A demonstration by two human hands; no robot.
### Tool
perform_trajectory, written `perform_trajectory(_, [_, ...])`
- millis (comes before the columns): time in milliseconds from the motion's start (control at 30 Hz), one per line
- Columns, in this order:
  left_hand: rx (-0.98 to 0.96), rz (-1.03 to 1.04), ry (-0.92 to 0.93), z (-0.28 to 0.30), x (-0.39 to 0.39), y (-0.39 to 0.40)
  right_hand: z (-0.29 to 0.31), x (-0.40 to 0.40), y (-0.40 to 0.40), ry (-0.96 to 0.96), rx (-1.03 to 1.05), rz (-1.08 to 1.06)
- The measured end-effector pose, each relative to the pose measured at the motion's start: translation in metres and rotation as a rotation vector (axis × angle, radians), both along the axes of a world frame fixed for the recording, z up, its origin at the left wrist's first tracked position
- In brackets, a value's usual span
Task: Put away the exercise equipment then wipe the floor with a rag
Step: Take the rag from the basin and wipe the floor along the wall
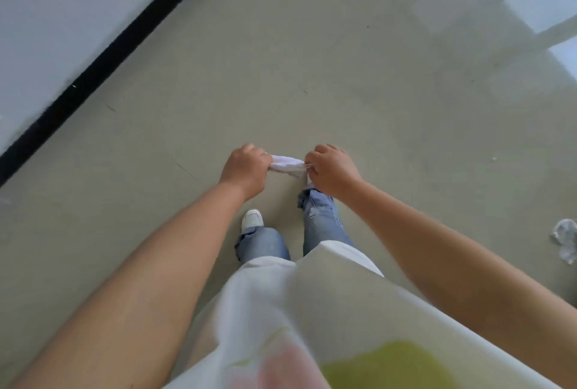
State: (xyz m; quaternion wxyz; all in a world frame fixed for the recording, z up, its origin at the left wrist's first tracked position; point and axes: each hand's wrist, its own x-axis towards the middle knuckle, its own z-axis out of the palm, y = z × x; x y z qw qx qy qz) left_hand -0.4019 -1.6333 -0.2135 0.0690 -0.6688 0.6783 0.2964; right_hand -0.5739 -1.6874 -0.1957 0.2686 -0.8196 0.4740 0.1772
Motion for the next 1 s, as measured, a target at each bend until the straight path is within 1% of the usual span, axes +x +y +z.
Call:
perform_trajectory(100, [-0.006,0.172,-0.001,-0.023,0.003,-0.024,-0.018,0.016,-0.051,0.017,0.050,0.160])
perform_trajectory(167, [-0.017,0.290,0.030,-0.037,0.005,-0.035,-0.029,0.028,-0.080,0.029,0.058,0.231])
perform_trajectory(233, [-0.028,0.371,0.044,-0.054,0.011,-0.042,-0.043,0.045,-0.102,0.032,0.066,0.293])
perform_trajectory(367, [0.023,0.517,0.066,-0.091,0.030,-0.053,-0.079,0.086,-0.131,0.086,0.110,0.414])
perform_trajectory(433, [-0.051,0.541,0.068,-0.113,0.045,-0.058,-0.100,0.107,-0.140,0.100,0.107,0.443])
perform_trajectory(500, [-0.104,0.487,0.046,-0.139,0.067,-0.064,-0.127,0.130,-0.148,0.097,0.082,0.471])
perform_trajectory(533, [-0.122,0.471,0.004,-0.153,0.079,-0.067,-0.142,0.143,-0.152,0.091,0.069,0.485])
perform_trajectory(633, [-0.174,0.467,-0.068,-0.200,0.121,-0.076,-0.196,0.187,-0.164,0.045,0.025,0.493])
perform_trajectory(767, [-0.269,0.500,-0.177,-0.279,0.175,-0.088,-0.288,0.240,-0.175,-0.087,-0.092,0.479])
perform_trajectory(833, [-0.288,0.517,-0.234,-0.331,0.189,-0.089,-0.346,0.254,-0.176,-0.210,-0.176,0.502])
perform_trajectory(867, [-0.276,0.503,-0.230,-0.364,0.190,-0.087,-0.376,0.256,-0.176,-0.264,-0.192,0.534])
perform_trajectory(900, [-0.239,0.458,-0.216,-0.397,0.186,-0.084,-0.408,0.255,-0.175,-0.266,-0.201,0.604])
perform_trajectory(933, [-0.174,0.389,-0.212,-0.428,0.180,-0.080,-0.438,0.252,-0.174,-0.193,-0.178,0.715])
perform_trajectory(1000, [0.037,0.286,-0.195,-0.490,0.166,-0.071,-0.497,0.242,-0.175,0.081,-0.055,0.917])
